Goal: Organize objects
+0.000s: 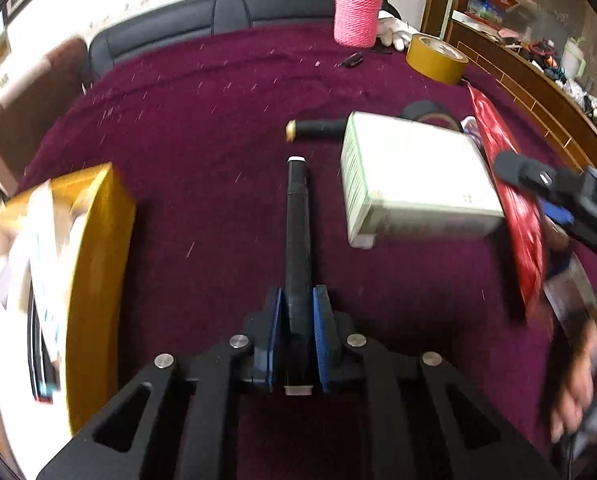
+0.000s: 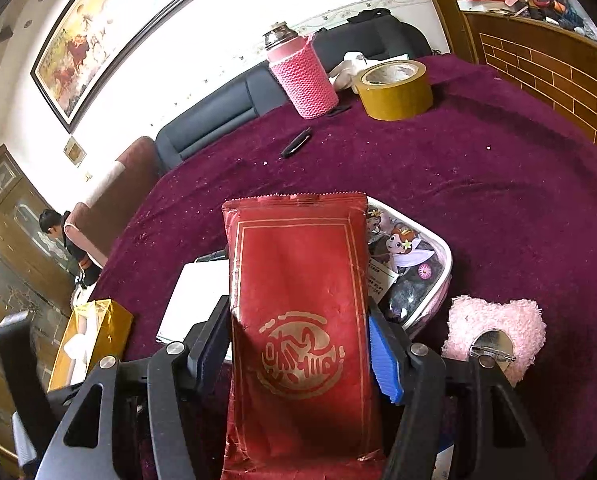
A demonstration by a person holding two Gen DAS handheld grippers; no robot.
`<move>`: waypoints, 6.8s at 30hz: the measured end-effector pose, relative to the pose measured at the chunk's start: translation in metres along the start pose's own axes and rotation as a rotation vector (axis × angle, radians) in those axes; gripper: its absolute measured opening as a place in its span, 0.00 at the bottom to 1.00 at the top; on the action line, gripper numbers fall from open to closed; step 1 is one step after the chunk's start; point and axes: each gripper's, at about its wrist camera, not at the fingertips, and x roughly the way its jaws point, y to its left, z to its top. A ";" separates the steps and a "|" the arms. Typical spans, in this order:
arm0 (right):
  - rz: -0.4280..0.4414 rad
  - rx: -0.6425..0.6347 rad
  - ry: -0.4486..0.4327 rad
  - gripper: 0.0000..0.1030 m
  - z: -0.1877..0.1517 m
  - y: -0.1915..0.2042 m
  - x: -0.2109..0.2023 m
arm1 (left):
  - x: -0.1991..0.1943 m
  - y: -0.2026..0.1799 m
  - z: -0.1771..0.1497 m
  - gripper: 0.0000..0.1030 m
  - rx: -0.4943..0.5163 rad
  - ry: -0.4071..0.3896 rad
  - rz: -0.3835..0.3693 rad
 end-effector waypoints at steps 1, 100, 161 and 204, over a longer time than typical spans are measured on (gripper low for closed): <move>0.000 0.001 -0.001 0.66 0.000 0.000 0.000 | -0.005 0.005 -0.008 0.14 -0.016 0.011 -0.014; 0.229 -0.240 0.031 0.86 -0.055 0.211 -0.017 | -0.183 0.209 -0.081 0.88 -0.326 -0.312 0.085; 0.143 -0.234 0.345 0.91 -0.006 0.157 0.075 | -0.106 0.065 -0.080 0.88 -0.230 -0.120 -0.199; -0.028 -0.309 0.186 0.85 -0.008 0.094 0.015 | -0.061 0.050 -0.026 0.67 -0.078 -0.119 -0.094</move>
